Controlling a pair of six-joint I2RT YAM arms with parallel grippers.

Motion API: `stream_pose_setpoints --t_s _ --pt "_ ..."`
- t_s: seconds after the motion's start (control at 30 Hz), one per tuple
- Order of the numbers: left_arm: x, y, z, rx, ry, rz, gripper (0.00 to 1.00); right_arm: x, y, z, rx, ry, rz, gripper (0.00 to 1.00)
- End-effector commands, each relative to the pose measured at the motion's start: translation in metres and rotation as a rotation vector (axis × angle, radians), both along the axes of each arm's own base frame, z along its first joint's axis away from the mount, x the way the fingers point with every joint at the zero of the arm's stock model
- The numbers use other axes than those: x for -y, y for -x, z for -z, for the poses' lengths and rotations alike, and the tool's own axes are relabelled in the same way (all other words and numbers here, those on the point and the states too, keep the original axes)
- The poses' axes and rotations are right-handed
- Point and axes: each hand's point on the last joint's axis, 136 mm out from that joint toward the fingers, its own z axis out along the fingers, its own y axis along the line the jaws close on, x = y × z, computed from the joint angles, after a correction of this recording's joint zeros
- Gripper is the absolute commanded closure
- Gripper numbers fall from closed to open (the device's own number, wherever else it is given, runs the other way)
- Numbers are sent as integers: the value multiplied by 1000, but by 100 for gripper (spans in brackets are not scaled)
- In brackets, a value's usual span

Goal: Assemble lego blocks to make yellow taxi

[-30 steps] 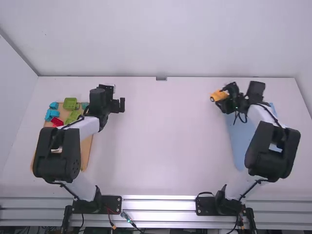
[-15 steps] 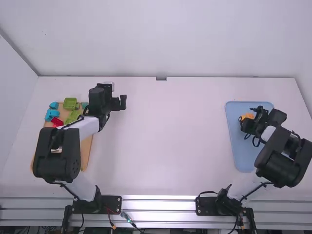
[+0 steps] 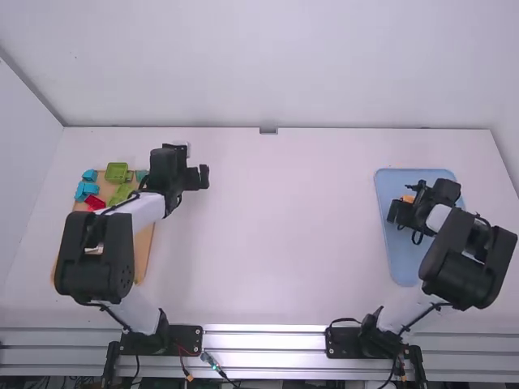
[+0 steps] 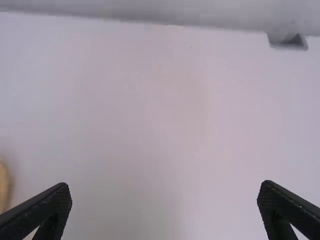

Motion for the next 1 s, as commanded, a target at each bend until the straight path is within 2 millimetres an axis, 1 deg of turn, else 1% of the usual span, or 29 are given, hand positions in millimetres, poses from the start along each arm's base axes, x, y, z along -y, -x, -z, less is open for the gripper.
stream_pose_setpoints --t_s 0.0,0.03,0.07,0.1,0.13,0.2,0.23,0.27,0.3,0.33,0.37,0.4,0.43,0.47,0.5,0.53,0.57,0.6,0.63,0.73,0.8,0.9,0.97 --pt "8 -8 -31 38 -59 58 1 18 -19 -62 65 130 30 1" --pt "15 -7 -39 20 -87 94 1 15 -22 -83 64 156 22 1" --pt "18 -8 -43 14 -97 111 1 11 -25 -95 70 170 12 1" --pt "21 -8 -47 11 -105 123 1 10 -27 -102 73 179 8 1" --pt "27 -8 -56 9 -123 154 1 3 -34 -120 95 198 -10 1" --pt "37 -8 -74 21 -152 196 1 -10 -43 -150 138 228 -42 1" --pt "40 -8 -81 28 -156 205 1 -15 -44 -159 152 234 -51 1" --pt "46 -9 -94 44 -169 228 1 -26 -49 -179 190 244 -75 1" --pt "54 -10 -112 64 -169 243 1 -37 -54 -205 240 257 -102 1" --pt "58 -10 -122 76 -165 246 1 -44 -58 -219 272 268 -120 1" --pt "59 -11 -127 82 -164 248 1 -49 -60 -227 292 274 -132 1" --pt "62 -11 -139 97 -164 253 1 -58 -64 -243 333 283 -151 1" --pt "65 -12 -156 119 -164 256 1 -73 -69 -267 392 292 -183 1" --pt "66 -12 -164 131 -164 258 1 -80 -70 -278 419 296 -196 1" --pt "66 -12 -166 134 -164 257 1 -82 -70 -280 426 296 -200 1" --pt "65 -13 -184 164 -164 253 1 -97 -70 -304 485 304 -227 1" --pt "65 -14 -193 181 -164 250 1 -106 -69 -318 520 306 -242 1" --pt "62 -14 -202 199 -164 237 1 -114 -68 -327 548 301 -256 2" --pt "58 -14 -203 203 -163 224 2 -117 -68 -328 556 294 -260 2" --pt "37 -12 -210 227 -157 143 5 -137 -65 -333 605 245 -288 6" --pt "27 -11 -213 238 -154 106 6 -145 -63 -335 626 223 -300 7" --pt "4 -7 -220 265 -146 19 10 -161 -58 -341 669 192 -306 11" --pt "-13 -2 -225 288 -136 -44 13 -162 -53 -345 700 174 -286 14"
